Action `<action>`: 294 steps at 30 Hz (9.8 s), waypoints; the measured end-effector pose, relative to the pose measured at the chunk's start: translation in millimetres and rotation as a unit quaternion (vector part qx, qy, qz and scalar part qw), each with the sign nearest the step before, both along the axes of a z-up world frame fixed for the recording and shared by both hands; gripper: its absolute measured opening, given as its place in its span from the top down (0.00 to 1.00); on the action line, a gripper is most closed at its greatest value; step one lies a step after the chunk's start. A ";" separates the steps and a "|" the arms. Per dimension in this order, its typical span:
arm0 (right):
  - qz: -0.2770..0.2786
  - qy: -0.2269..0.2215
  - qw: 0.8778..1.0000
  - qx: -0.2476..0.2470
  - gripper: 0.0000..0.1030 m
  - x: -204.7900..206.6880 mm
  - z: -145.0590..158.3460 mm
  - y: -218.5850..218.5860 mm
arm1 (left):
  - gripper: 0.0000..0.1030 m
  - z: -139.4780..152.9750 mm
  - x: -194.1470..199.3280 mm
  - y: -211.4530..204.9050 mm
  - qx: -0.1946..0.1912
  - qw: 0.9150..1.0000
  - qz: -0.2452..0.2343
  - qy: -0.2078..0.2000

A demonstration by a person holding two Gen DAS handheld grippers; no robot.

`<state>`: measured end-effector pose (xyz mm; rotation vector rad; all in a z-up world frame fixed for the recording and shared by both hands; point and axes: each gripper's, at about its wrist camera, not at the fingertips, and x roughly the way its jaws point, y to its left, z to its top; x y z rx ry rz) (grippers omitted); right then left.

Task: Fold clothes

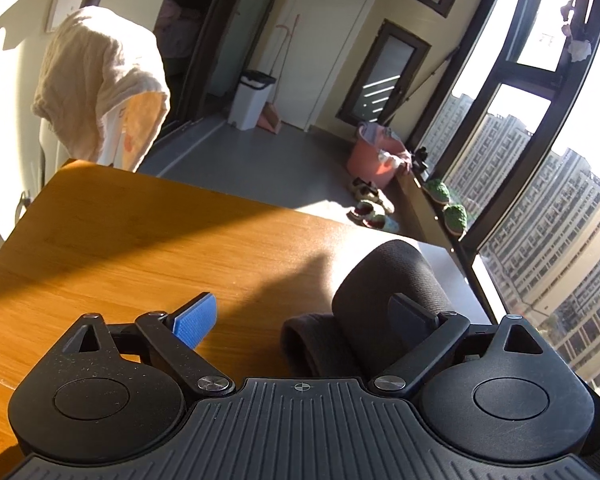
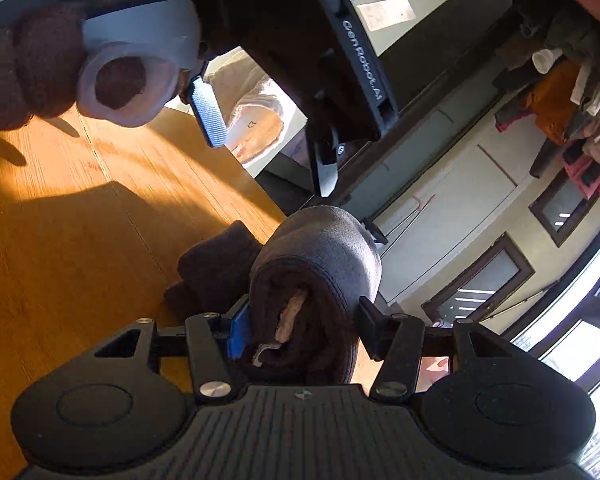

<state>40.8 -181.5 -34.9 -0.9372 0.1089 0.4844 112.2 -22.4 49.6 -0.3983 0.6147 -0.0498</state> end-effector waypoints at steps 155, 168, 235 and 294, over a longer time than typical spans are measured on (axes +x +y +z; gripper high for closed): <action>-0.156 0.272 0.856 0.410 0.00 145.8 20.2 -57.8 | 0.00 -27.1 -10.8 4.8 0.027 0.995 0.037 -0.085; -0.119 0.287 0.875 0.371 0.00 133.0 29.1 -56.8 | 0.00 -57.1 0.2 15.3 0.039 0.997 0.063 -0.024; -0.284 0.300 0.856 0.311 0.00 64.7 6.2 -83.6 | 0.00 -62.2 -67.2 -54.2 0.190 0.976 0.078 0.079; -0.280 0.298 0.858 0.311 0.00 63.9 5.3 -85.8 | 0.00 -62.0 -68.5 -54.6 0.187 0.976 0.080 0.078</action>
